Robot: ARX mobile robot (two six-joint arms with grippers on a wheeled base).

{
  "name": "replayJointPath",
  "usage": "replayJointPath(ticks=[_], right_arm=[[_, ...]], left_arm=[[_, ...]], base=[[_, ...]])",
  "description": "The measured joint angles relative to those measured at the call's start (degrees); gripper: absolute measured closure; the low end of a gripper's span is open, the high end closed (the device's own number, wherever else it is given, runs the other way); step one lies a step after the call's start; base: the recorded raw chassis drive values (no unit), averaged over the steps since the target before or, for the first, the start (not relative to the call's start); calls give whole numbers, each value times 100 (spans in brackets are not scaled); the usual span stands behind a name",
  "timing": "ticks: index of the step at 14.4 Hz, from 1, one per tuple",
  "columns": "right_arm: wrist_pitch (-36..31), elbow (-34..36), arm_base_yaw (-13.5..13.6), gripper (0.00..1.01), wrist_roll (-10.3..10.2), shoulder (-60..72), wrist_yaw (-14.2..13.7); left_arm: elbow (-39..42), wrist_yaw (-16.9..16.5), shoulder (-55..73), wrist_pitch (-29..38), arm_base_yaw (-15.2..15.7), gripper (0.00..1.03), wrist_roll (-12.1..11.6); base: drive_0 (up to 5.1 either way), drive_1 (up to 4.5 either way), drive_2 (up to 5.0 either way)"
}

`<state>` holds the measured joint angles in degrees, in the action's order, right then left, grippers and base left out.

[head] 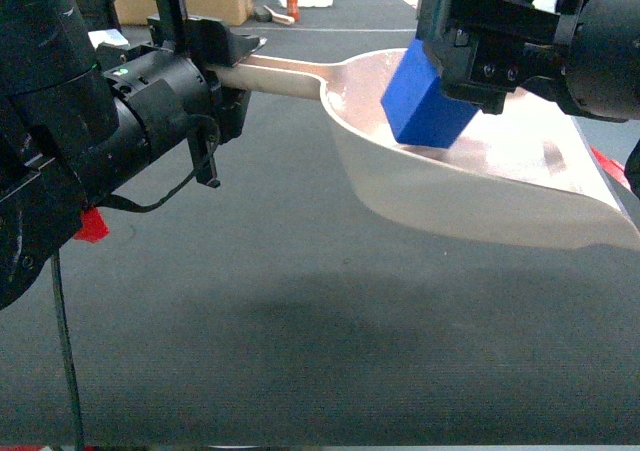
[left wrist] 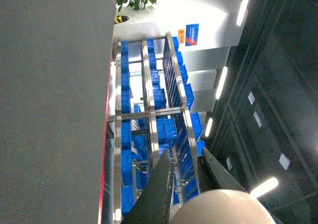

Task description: Place part in tray to right shelf

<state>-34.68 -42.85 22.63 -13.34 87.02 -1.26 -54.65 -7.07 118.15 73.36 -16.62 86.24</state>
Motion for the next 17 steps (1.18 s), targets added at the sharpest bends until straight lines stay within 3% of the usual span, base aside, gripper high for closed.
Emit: replayJointPath(ticks=[1,3,4,6,8,9,10,11,12,17], right_arm=[[-221,146,-2,30,157,-48,-238],[-931,695,-2,6,743,-754,-726],[-1097,817,-13,1,918,-988,-839],[-1508,1073,-15,3,1311,-1451,-1182],[-1631,1676,-79,3,1963,-2264,-1961],[-1220,2109,-61,3,2046,-2734,-2446],[-817,2653,256,3,1989,-3294,-3042],[-894,3182,876,3,1989,-3731,-3587],[-870,3506,1379,3,1996,-3915,-3777],[-887,3482,1335,3,2000,-3875,-3880]], left_arm=[[2,-37,0,-4,-7,91,-24],[0,-35,0,-4,-11,91,-28],[0,-26,0,-4,-11,91,-28],[0,-31,0,-7,-11,91,-26],[0,-28,0,-4,-9,91,-28],[0,-31,0,-7,-11,91,-28],[0,-31,0,-7,-11,91,-28],[0,-31,0,-7,-11,91,-28],[0,-33,0,-7,-9,91,-28],[0,-13,-2,-9,28,91,-31]], base=[[0,0,0],[0,0,0],[0,0,0],[0,0,0],[0,0,0],[0,0,0],[0,0,0],[0,0,0],[0,0,0],[374,-292,-117]])
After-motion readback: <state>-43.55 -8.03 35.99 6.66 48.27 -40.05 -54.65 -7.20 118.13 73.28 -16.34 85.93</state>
